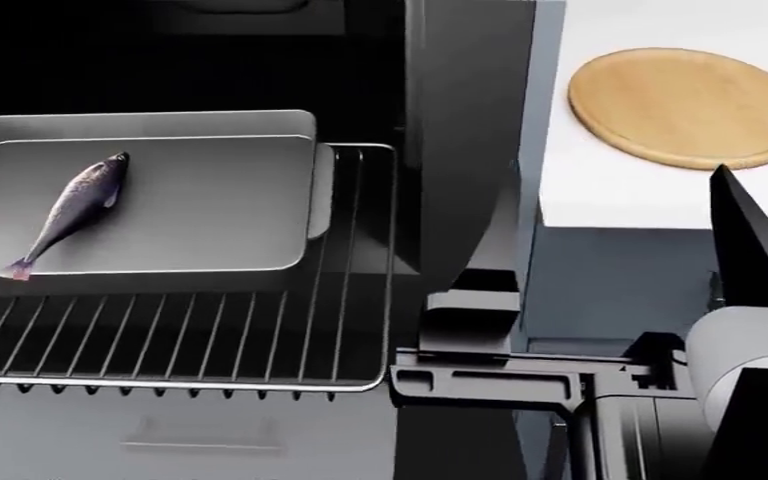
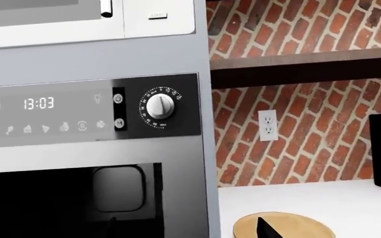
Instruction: Pick the fish from the oven and place it on the plate on the counter.
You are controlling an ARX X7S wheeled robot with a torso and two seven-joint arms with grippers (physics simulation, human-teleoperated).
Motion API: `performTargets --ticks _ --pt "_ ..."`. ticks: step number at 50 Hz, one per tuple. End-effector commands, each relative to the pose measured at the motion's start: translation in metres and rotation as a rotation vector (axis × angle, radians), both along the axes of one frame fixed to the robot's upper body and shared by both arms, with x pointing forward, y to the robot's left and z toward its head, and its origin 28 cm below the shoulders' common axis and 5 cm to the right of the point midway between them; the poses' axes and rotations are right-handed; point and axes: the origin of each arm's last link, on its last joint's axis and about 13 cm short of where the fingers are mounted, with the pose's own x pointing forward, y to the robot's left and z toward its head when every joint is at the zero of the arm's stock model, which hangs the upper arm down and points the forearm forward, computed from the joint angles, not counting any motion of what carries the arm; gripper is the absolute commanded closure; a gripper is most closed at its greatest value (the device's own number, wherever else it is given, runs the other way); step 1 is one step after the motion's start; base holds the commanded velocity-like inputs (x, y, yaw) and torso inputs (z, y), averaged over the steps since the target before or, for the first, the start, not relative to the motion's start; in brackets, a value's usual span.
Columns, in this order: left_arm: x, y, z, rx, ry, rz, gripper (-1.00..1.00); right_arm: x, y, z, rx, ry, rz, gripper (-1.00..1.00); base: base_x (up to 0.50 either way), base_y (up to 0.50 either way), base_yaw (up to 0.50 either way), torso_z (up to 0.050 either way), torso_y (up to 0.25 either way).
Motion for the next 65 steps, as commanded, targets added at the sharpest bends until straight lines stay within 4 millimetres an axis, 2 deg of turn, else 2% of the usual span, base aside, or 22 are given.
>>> performTargets --ticks 1,36,55,65 --pt "-0.0005 -0.0012 0.0004 0.005 0.001 -0.003 -1.00 -0.0004 -0.0004 -0.0010 -0.001 0.004 0.004 -1.00 -0.06 0.49 0.00 0.000 0.000" --pt "-0.0016 -0.0021 -0.0040 -0.003 0.012 0.000 -1.00 0.0005 0.0044 -0.0049 -0.015 0.023 0.031 -1.00 -0.05 0.46 0.00 0.000 0.000" --pt "-0.0013 -0.0022 -0.0060 -0.004 0.016 0.000 -1.00 0.0016 0.0044 -0.0058 -0.008 0.019 0.049 -1.00 0.46 0.02 0.00 0.000 0.000" --pt "-0.0012 -0.0023 -0.0045 -0.009 0.008 -0.002 -1.00 0.0034 0.0050 -0.0046 -0.004 0.035 0.055 -1.00 0.03 0.00 0.00 0.000 0.000"
